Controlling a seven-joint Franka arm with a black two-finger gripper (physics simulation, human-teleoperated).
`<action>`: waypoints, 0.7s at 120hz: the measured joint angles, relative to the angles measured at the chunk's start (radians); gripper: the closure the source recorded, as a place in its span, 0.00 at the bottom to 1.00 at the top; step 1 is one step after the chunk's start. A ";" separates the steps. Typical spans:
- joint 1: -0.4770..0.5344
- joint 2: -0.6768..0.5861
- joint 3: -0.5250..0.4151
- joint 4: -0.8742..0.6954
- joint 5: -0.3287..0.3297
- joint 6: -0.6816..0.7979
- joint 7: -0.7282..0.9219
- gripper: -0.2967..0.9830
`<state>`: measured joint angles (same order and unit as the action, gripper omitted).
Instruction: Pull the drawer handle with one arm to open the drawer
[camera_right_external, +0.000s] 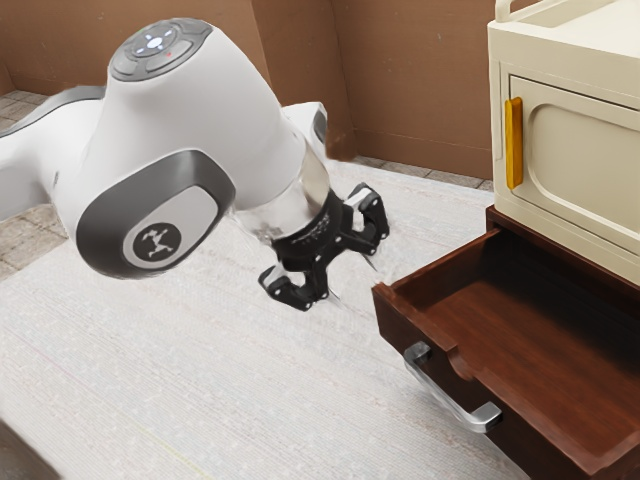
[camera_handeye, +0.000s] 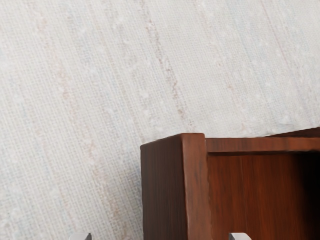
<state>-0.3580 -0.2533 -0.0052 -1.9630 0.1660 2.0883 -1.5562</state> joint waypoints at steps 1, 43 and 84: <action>0.012 0.000 0.001 0.020 -0.001 -0.012 0.000 0.54; 0.414 0.005 0.059 0.278 -0.061 -0.513 -0.027 0.29; 0.432 -0.001 0.064 0.265 -0.126 -0.673 -0.032 0.24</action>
<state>0.0735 -0.2547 0.0591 -1.6983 0.0401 1.4155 -1.5882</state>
